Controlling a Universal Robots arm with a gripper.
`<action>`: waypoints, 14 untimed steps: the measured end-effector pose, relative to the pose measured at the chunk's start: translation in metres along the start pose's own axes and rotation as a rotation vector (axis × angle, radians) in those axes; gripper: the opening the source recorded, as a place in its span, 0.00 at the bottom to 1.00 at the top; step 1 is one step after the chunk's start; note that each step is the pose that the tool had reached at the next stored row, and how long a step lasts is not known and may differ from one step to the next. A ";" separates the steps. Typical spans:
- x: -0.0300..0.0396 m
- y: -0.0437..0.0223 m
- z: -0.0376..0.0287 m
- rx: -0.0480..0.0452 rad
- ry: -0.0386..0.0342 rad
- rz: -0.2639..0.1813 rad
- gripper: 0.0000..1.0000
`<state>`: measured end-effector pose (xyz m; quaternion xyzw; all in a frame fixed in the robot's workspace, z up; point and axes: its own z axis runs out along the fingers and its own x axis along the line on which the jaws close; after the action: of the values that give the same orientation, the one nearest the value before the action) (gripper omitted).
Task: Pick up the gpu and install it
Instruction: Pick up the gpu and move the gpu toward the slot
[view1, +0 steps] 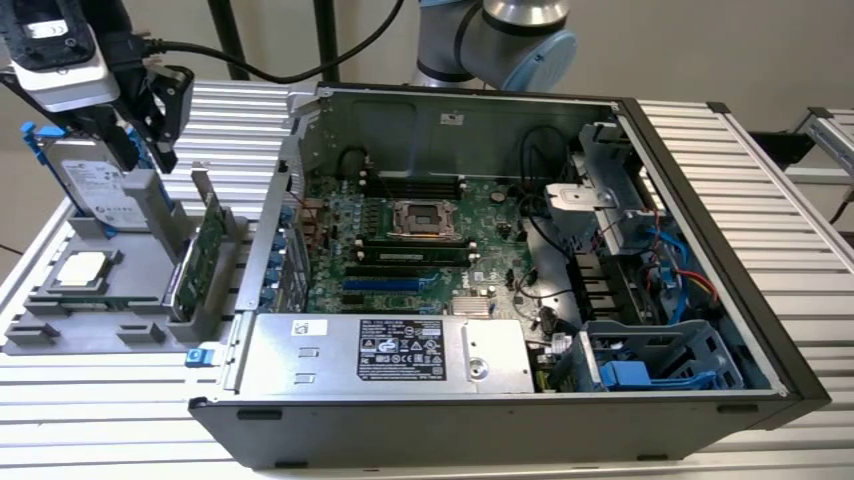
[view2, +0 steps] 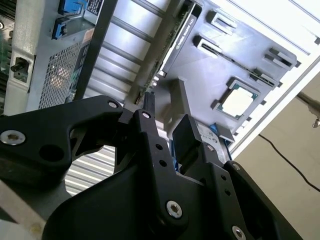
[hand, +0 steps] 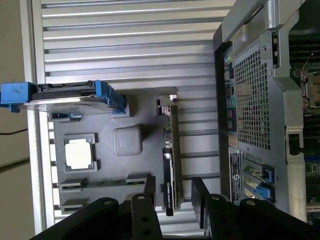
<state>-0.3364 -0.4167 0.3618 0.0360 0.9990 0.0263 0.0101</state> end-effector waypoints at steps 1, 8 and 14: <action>0.0000 0.0000 0.0000 0.0000 0.0000 0.000 1.00; 0.0000 -0.0002 0.0024 -0.0001 0.0001 0.000 1.00; 0.0000 -0.0006 0.0052 -0.0001 0.0001 0.000 1.00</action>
<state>-0.3363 -0.4170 0.3567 0.0360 0.9990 0.0264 0.0100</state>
